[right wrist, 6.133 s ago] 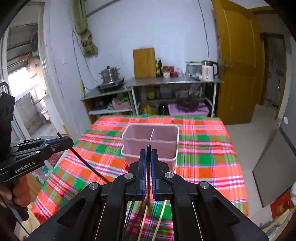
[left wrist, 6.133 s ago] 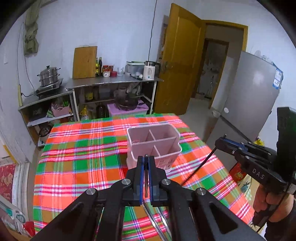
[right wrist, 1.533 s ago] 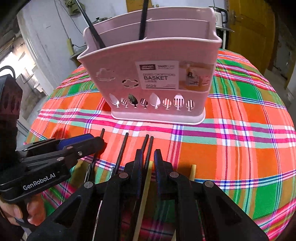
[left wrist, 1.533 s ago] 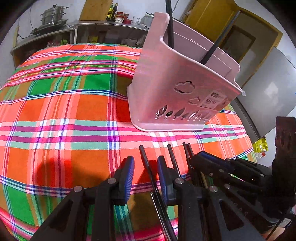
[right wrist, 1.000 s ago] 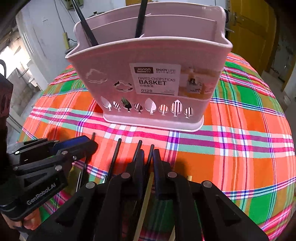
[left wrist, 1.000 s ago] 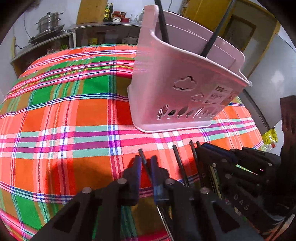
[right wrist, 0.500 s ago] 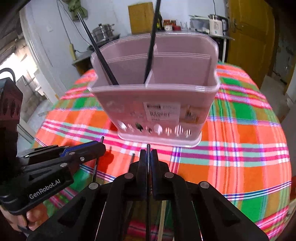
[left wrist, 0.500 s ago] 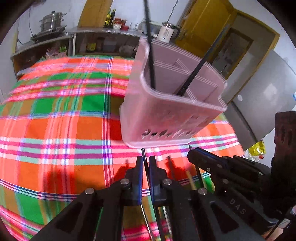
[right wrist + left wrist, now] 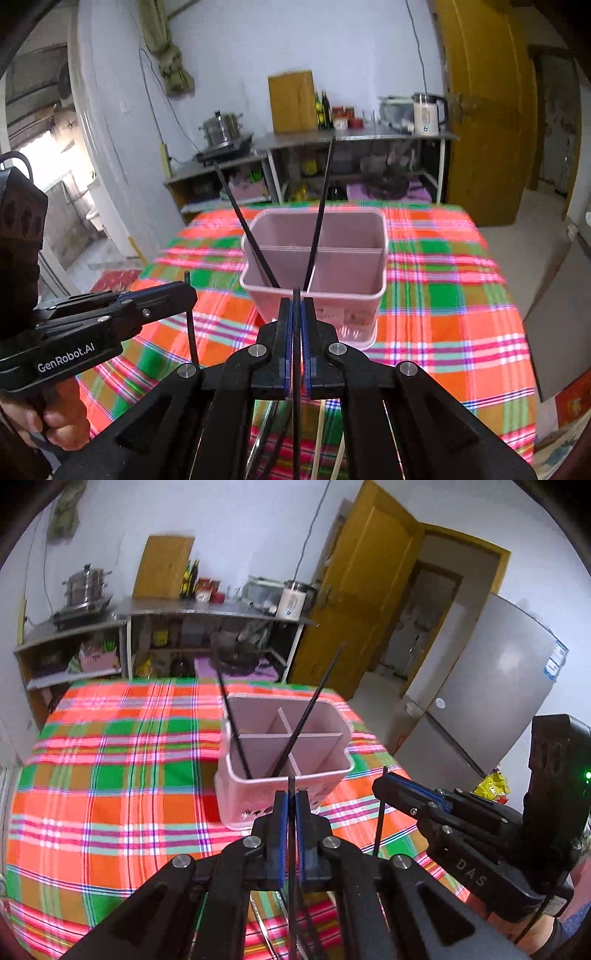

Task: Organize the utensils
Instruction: 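Carry both held black chopsticks up over the pink basket, then open both grippers to release the chopsticks into the basket, then move both grippers back toward the yellow and metal chopsticks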

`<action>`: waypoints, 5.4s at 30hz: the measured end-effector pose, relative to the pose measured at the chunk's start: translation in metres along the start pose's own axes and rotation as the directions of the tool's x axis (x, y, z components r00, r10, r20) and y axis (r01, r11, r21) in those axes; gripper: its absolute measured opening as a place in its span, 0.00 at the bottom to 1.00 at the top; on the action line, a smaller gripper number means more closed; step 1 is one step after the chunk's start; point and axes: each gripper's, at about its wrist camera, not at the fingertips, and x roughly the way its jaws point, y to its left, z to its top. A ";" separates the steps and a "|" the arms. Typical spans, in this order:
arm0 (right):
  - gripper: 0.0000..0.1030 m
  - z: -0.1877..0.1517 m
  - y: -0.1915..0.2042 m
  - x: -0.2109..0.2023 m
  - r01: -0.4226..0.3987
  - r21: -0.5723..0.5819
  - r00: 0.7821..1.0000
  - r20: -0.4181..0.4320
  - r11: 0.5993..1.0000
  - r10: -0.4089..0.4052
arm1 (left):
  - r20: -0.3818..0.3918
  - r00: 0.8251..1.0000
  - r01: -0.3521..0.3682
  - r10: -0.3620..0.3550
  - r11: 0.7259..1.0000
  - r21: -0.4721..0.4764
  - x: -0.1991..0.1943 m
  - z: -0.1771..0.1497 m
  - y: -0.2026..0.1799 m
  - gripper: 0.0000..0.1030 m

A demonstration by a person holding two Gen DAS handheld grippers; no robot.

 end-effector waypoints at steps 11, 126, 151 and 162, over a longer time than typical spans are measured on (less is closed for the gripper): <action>0.04 0.006 -0.001 -0.043 0.009 -0.005 0.996 0.085 1.000 -0.008 | 0.059 0.998 -0.001 -0.003 0.998 0.061 -0.038 0.005 -0.020 0.04; 0.14 -0.067 -0.021 -0.080 -0.043 0.126 0.994 0.105 0.991 0.030 | 0.075 0.997 -0.034 0.036 0.999 -0.029 -0.065 -0.085 0.017 0.17; 0.14 -0.098 -0.022 -0.025 -0.064 0.144 0.997 -0.031 0.987 0.069 | -0.190 0.982 -0.040 0.018 0.993 -0.113 0.039 -0.129 0.039 0.17; 0.14 -0.103 -0.027 -0.010 -0.070 0.158 0.995 -0.060 0.985 0.080 | -0.277 0.959 -0.092 0.059 0.990 -0.107 0.084 -0.136 0.040 0.17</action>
